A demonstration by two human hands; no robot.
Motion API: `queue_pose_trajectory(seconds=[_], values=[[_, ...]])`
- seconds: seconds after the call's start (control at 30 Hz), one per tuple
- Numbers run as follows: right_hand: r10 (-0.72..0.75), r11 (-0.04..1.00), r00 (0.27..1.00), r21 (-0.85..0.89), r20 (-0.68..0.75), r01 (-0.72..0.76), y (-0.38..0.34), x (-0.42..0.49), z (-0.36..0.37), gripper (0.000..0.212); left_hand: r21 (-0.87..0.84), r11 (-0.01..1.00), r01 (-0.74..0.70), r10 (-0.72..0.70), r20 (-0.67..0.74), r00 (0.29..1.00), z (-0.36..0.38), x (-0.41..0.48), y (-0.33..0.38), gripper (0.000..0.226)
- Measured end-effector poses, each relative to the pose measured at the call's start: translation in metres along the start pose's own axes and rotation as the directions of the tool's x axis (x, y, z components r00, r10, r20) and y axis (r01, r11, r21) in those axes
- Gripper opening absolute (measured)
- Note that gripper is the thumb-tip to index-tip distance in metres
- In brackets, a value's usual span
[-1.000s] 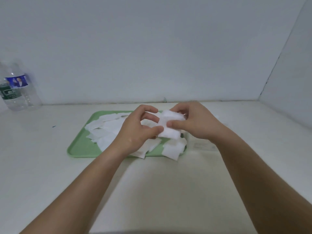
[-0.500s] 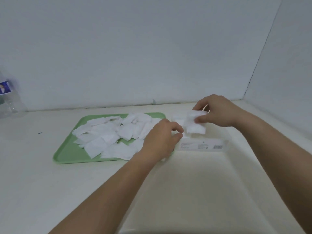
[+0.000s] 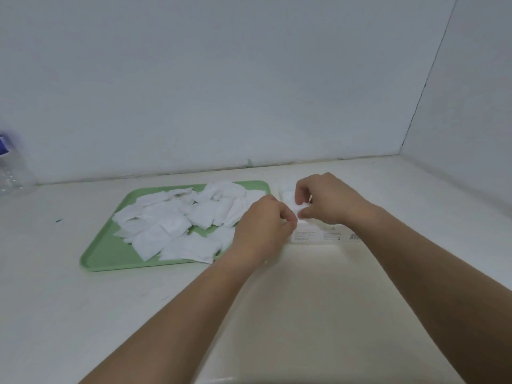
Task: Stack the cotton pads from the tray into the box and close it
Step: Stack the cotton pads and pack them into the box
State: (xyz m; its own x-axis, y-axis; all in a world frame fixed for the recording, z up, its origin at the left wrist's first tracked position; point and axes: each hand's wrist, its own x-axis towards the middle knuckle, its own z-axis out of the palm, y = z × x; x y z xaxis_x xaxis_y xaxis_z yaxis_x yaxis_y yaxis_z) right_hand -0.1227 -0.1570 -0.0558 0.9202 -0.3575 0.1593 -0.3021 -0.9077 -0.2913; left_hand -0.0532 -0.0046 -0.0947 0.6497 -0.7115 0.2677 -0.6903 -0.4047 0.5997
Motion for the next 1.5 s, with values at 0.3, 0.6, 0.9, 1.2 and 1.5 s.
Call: queue_pose_trajectory(seconds=[0.3,0.6,0.9,1.2,1.5], values=[[-0.002,0.986,0.997,-0.164,-0.072,-0.01,-0.01,-0.007,-0.002,0.003,-0.159,0.987,0.029,-0.025,0.029,0.999,-0.02,0.0,-0.013,0.015],[-0.101,0.988,0.993,0.111,-0.066,0.108,-0.061,-0.036,0.006,0.018,-0.297,0.952,0.079,-0.117,-0.111,0.987,-0.063,-0.014,-0.043,0.018],[-0.042,0.965,0.992,-0.252,0.116,0.071,-0.089,-0.033,0.054,0.023,-0.373,0.918,0.137,-0.204,-0.148,0.968,-0.079,-0.03,-0.066,0.014],[-0.056,0.996,0.997,-0.07,0.047,0.059,-0.09,-0.025,0.05,0.038,-0.43,0.89,0.154,-0.23,-0.129,0.965,-0.079,-0.032,-0.066,0.01],[0.103,0.719,0.983,0.694,-0.155,0.034,-0.086,-0.02,0.027,0.021,-0.528,0.844,0.096,-0.08,0.053,0.995,-0.077,-0.031,-0.064,0.023]])
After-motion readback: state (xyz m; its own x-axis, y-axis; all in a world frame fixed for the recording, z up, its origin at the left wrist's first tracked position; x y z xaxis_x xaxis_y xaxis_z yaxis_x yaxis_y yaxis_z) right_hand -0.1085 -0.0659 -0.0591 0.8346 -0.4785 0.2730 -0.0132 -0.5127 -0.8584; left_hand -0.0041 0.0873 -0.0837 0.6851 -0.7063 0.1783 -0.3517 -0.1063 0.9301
